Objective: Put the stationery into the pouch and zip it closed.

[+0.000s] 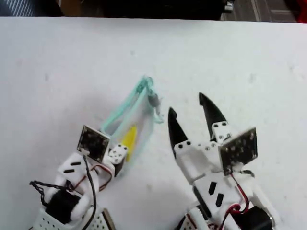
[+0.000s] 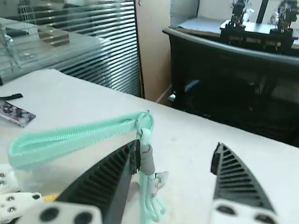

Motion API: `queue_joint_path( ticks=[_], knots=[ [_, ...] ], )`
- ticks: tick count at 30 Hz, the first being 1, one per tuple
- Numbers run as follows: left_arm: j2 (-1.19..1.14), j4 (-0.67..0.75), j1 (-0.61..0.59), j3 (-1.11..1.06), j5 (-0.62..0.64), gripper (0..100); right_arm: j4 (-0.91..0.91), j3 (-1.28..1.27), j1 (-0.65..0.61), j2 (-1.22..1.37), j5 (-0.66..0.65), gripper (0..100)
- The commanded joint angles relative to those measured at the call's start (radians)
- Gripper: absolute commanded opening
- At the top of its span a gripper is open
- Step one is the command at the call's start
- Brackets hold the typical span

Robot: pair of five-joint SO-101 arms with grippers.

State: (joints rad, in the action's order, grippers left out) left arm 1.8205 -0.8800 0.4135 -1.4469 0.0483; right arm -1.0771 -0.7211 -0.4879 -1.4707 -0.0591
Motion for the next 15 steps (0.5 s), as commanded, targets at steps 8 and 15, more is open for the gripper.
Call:
queue_joint_path(
  ticks=[8, 15],
  knots=[
    [0.004, 0.074, -0.005, 0.026, -0.035, 2, -0.068, 0.041, 0.012, 0.018, 0.003, 22.6],
    [0.005, 0.081, -0.058, 0.063, -0.107, 2, -0.077, 0.094, -0.065, 0.191, 0.005, 22.7]
  ],
)
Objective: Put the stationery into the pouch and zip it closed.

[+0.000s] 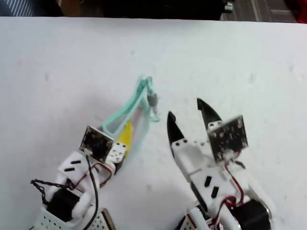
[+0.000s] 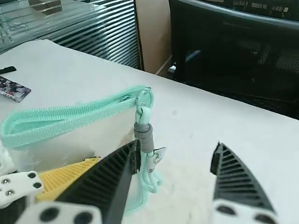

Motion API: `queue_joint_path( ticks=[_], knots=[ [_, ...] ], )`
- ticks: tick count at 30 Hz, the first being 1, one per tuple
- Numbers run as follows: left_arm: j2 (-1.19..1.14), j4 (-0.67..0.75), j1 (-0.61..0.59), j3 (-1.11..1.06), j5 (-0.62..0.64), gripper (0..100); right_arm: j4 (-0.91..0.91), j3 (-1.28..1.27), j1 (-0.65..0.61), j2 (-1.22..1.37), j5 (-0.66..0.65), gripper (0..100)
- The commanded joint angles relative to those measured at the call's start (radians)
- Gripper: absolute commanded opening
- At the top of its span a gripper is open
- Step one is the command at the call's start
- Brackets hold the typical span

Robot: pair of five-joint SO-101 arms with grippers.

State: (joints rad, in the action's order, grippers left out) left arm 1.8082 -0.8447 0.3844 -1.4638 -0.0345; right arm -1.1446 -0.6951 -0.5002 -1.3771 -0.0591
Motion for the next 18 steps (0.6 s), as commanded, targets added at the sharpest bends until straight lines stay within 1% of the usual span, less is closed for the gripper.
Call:
queue_joint_path(
  ticks=[1, 3, 5, 7, 10, 12, 16, 18],
  knots=[
    [0.018, 0.048, -0.03, 0.081, -0.026, 2, -0.025, 0.094, -0.085, 0.143, 0.006, 22.7],
    [0.018, 0.052, -0.035, 0.087, -0.026, 2, -0.07, 0.172, -0.143, 0.234, 0.057, 22.8],
    [0.018, 0.049, -0.027, 0.086, -0.026, 2, -0.131, 0.282, -0.179, 0.318, 0.152, 22.9],
    [0.018, 0.044, -0.024, 0.08, -0.026, 2, -0.205, 0.411, -0.194, 0.395, 0.222, 23.0],
    [0.018, 0.054, -0.022, 0.058, -0.026, 2, -0.308, 0.601, -0.199, 0.512, 0.279, 24.4],
    [0.018, 0.063, -0.007, 0.052, -0.026, 2, -0.352, 0.721, -0.209, 0.596, 0.336, 30.1],
    [0.018, 0.068, 0.038, 0.029, -0.028, 2, -0.456, 0.934, -0.309, 0.777, 0.404, 45.1],
    [0.018, 0.068, 0.044, 0.021, -0.028, 2, -0.504, 1.022, -0.351, 0.86, 0.41, 47.8]
  ],
)
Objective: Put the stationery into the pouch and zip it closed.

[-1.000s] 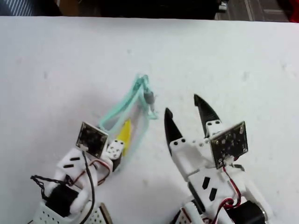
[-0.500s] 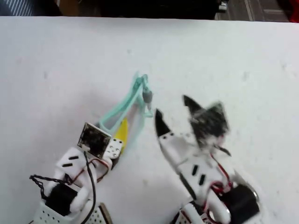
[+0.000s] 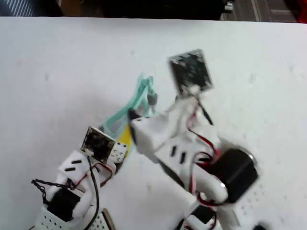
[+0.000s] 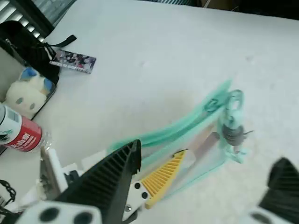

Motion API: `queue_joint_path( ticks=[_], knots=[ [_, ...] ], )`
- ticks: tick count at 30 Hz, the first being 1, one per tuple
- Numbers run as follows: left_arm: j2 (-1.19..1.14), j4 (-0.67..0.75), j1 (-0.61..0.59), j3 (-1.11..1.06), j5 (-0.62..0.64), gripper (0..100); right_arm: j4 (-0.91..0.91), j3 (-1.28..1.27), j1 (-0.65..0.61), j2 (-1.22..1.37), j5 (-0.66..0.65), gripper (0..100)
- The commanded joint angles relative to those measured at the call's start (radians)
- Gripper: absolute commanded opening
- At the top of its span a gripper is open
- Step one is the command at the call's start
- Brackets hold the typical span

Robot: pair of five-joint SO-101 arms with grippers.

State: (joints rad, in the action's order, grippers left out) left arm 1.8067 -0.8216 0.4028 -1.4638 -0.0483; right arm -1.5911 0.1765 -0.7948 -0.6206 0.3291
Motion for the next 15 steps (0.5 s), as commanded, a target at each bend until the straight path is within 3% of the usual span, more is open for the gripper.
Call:
queue_joint_path(
  ticks=[1, 15],
  knots=[
    [0.019, 0.044, 0.025, 0.02, -0.014, 2, -0.074, 0.184, -0.064, 0.14, 0.021, 47.7],
    [0.019, 0.044, 0.022, 0.017, -0.014, 2, -0.097, 0.244, -0.001, 0.366, 0.084, 47.2]
  ],
)
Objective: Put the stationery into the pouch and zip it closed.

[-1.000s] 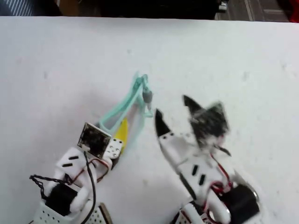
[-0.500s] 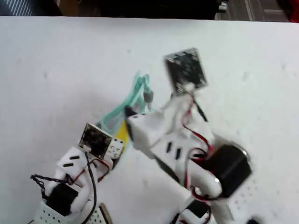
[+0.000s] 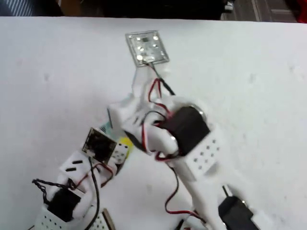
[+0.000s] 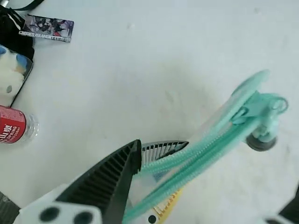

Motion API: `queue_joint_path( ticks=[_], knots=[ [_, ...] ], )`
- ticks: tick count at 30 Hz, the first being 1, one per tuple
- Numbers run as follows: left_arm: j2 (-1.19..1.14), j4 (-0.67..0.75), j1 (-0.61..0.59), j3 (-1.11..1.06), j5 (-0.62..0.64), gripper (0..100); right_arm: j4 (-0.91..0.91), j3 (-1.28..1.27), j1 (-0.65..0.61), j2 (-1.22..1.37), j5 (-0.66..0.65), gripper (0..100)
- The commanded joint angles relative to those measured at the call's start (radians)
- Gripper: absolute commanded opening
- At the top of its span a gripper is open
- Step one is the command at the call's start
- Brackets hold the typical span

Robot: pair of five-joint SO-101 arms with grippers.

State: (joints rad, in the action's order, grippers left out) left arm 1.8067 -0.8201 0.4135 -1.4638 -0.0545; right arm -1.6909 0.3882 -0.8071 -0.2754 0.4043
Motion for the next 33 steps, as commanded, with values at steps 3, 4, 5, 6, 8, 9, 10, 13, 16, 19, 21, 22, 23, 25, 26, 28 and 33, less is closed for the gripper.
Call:
queue_joint_path(
  ticks=[3, 4, 5, 6, 8, 9, 10, 13, 16, 19, 21, 22, 23, 25, 26, 28, 33],
  knots=[
    [0.019, 0.043, 0.01, 0.017, -0.008, 2, 0.007, 0.038, 0.019, 0.064, 0.009, 47.2],
    [0.019, 0.043, 0.01, 0.017, -0.008, 2, 0.007, 0.04, 0.019, 0.076, 0.009, 47.2],
    [0.019, 0.043, 0.01, 0.017, -0.008, 2, 0.007, 0.04, 0.019, 0.085, 0.009, 47.1],
    [0.019, 0.043, 0.01, 0.017, -0.008, 2, 0.005, 0.04, 0.019, 0.09, 0.009, 46.7],
    [0.019, 0.043, 0.01, 0.017, -0.008, 2, 0.001, 0.04, 0.019, 0.091, 0.009, 42.2],
    [0.019, 0.043, 0.01, 0.017, -0.008, 2, -0.001, 0.037, 0.021, 0.09, 0.009, 38.2],
    [0.019, 0.043, 0.01, 0.017, -0.008, 2, -0.001, 0.034, 0.022, 0.088, 0.009, 33.5],
    [0.019, 0.043, 0.012, 0.017, -0.008, 2, -0.01, 0.031, 0.027, 0.096, 0.002, 17.0],
    [0.019, 0.043, 0.016, 0.017, -0.012, 2, -0.013, 0.025, 0.025, 0.096, 0.0, 4.3],
    [0.019, 0.043, 0.018, 0.017, -0.077, 2, -0.021, 0.02, 0.027, 0.094, -0.046, 1.8],
    [0.019, 0.043, 0.018, 0.017, -0.095, 2, -0.024, 0.018, 0.027, 0.088, -0.06, 1.9],
    [0.019, 0.041, 0.018, 0.018, -0.095, 3, -0.024, 0.018, 0.027, 0.087, -0.063, 1.6],
    [0.019, 0.037, 0.019, 0.023, -0.095, 4, -0.024, 0.018, 0.028, 0.087, -0.064, 1.6],
    [0.019, 0.025, 0.019, 0.032, -0.068, 11, -0.022, 0.021, 0.05, 0.091, -0.064, 1.6],
    [0.019, -0.005, 0.019, 0.046, -0.037, 15, -0.022, 0.026, 0.067, 0.094, -0.064, 1.6],
    [0.018, -0.091, 0.019, 0.107, 0.028, 21, -0.021, 0.028, 0.116, 0.096, -0.066, 1.6],
    [0.018, -0.255, 0.019, 0.267, 0.046, 23, -0.012, 0.029, 0.262, 0.088, -0.23, 1.6]
  ],
)
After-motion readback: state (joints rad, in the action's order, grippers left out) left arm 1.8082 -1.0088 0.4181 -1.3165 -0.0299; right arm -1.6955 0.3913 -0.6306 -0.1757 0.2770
